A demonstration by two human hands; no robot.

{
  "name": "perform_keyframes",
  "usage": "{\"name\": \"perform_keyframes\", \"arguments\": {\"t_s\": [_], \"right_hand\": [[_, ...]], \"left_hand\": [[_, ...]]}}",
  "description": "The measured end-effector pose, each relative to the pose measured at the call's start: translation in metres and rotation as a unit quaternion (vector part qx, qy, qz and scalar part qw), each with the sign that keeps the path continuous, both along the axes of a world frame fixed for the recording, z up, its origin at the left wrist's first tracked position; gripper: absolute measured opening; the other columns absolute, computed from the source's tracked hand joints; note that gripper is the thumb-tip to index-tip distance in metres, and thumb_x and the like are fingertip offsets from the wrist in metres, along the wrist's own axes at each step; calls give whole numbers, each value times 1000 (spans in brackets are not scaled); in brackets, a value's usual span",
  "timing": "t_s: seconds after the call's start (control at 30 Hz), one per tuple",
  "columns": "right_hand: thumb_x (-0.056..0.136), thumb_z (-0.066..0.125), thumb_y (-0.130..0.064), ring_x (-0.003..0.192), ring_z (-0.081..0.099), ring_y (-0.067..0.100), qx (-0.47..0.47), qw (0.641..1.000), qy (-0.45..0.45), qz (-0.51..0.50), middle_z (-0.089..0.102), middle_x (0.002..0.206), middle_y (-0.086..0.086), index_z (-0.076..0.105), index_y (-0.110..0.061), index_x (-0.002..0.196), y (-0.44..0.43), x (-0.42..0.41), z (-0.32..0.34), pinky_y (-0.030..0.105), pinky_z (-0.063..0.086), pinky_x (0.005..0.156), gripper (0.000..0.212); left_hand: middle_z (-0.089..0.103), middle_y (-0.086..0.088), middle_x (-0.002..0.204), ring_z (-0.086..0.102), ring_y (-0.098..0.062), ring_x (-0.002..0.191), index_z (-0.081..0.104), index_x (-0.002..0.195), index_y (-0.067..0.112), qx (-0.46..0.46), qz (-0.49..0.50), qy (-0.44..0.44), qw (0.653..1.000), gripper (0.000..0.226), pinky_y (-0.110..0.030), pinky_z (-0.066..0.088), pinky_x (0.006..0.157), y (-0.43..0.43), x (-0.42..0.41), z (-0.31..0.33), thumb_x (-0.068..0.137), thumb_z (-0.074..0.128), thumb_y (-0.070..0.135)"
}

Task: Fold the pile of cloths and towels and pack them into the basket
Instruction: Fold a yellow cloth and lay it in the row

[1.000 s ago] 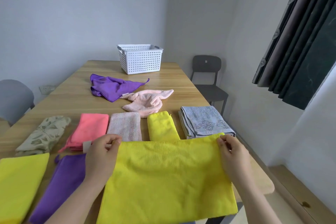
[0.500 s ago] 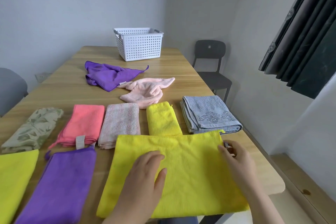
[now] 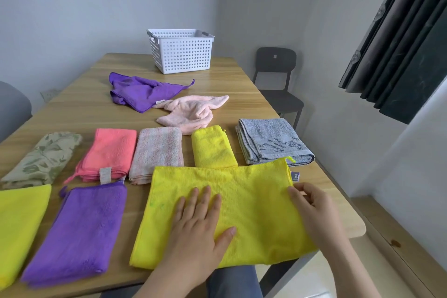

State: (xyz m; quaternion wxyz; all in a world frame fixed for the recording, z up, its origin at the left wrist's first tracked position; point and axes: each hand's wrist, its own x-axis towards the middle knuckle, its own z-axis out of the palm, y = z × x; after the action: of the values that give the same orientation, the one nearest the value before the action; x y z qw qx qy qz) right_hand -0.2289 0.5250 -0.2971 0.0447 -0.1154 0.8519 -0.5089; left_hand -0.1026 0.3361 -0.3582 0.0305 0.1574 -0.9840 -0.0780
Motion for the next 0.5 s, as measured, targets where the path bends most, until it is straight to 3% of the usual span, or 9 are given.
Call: {"name": "perform_keyframes", "arguments": {"t_s": [0.07, 0.13, 0.2, 0.27, 0.4, 0.5], "right_hand": [[93, 58, -24, 66, 60, 14, -14, 1000, 15, 6, 68, 72, -2, 66, -27, 90, -6, 3, 8, 29, 43, 60, 9], [93, 58, -24, 58, 56, 9, -24, 999, 25, 17, 66, 66, -6, 64, -30, 85, -13, 6, 17, 27, 41, 56, 11], [92, 59, -24, 53, 52, 9, -22, 999, 30, 31, 63, 59, -8, 64, -29, 85, -21, 9, 26, 28, 40, 54, 10], [92, 59, -25, 52, 49, 11, -10, 998, 29, 51, 60, 55, -7, 65, -26, 89, -30, 13, 34, 28, 40, 54, 7], [92, 58, -24, 42, 40, 5, -3, 994, 20, 103, 49, 42, -9, 65, -22, 91, -53, 23, 46, 25, 34, 48, 7], [94, 56, -18, 37, 40, 6, 0, 989, -6, 147, 49, 41, -6, 62, -16, 95, -77, 37, 55, 19, 35, 41, 6]], "left_hand": [[30, 2, 152, 29, -22, 141, 43, 139, 25, 27, -16, 33, 999, 76, -40, 15, 110, 0, 0, 7, 90, 8, 69], [20, 21, 148, 16, -5, 143, 37, 142, 30, 147, -15, 131, 980, 69, -30, 10, 117, -2, 2, 11, 87, 19, 69], [40, 29, 131, 35, 13, 126, 53, 127, 31, 275, 11, 220, 936, 42, -14, 28, 108, -9, 9, 22, 89, 47, 48], [59, 26, 114, 51, 17, 106, 63, 108, 33, 328, 52, 296, 896, 21, -2, 38, 88, -20, 19, 31, 89, 62, 25], [71, 14, 88, 64, 7, 85, 68, 90, 27, 374, 102, 335, 859, 24, -3, 44, 72, -46, 34, 42, 86, 62, 4], [72, 13, 83, 66, -3, 80, 68, 87, 28, 409, 142, 339, 835, 22, -24, 54, 78, -66, 47, 40, 86, 64, 7]]}}
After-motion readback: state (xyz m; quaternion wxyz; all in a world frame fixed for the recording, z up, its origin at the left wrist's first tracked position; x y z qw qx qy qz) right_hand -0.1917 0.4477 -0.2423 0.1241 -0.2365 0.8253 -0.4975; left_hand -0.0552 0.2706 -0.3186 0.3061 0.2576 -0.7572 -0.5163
